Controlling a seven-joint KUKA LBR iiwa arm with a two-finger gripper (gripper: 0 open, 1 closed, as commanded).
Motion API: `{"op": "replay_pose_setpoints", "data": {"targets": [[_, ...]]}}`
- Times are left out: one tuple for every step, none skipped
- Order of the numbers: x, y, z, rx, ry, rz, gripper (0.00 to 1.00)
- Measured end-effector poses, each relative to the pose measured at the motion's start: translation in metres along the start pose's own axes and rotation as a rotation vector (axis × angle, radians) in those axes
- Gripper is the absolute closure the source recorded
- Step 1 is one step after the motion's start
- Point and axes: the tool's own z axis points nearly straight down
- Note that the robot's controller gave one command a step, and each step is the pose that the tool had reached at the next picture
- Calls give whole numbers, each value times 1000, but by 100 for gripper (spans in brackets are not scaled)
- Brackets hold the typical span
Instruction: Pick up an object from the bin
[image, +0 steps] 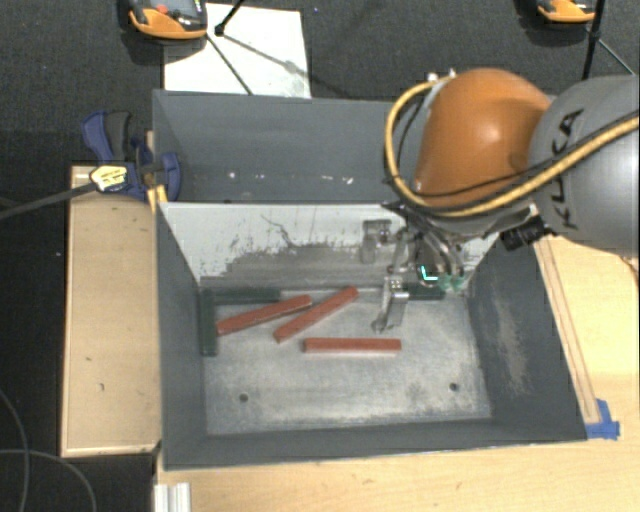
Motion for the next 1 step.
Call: {"op": "replay_pose_setpoints", "data": {"targets": [[-1, 0, -4, -1, -8, 2, 0]]}}
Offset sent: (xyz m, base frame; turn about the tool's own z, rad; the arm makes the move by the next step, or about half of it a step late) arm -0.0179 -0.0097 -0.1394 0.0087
